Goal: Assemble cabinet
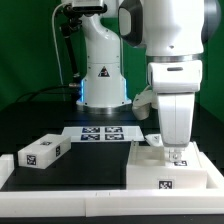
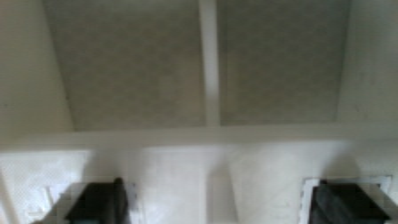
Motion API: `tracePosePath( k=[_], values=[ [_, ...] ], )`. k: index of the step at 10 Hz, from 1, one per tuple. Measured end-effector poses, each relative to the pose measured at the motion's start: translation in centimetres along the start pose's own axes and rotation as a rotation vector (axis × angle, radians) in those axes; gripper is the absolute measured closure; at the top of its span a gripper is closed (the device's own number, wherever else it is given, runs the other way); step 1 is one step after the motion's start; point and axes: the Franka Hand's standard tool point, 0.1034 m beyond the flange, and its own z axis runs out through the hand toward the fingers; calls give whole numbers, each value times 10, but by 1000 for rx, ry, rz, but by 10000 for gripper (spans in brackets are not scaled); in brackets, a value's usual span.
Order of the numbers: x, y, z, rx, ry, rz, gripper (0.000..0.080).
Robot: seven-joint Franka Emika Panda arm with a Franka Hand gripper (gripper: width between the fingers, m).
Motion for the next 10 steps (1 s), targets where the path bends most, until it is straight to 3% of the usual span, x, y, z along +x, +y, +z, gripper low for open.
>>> tracePosePath(
  k=[1, 2, 3, 6, 9, 10],
  values=[
    [-3, -2, -3, -2, -2, -3, 197],
    [-5, -7, -9, -4, -7, -5, 49],
    [-7, -15, -17, -7, -13, -6, 15],
    [-16, -49, -44, -20, -37, -24, 2],
    [-19, -88, -41, -17, -42, -66, 2],
    [-20, -89, -39, -10, -45, -63, 2]
  ],
)
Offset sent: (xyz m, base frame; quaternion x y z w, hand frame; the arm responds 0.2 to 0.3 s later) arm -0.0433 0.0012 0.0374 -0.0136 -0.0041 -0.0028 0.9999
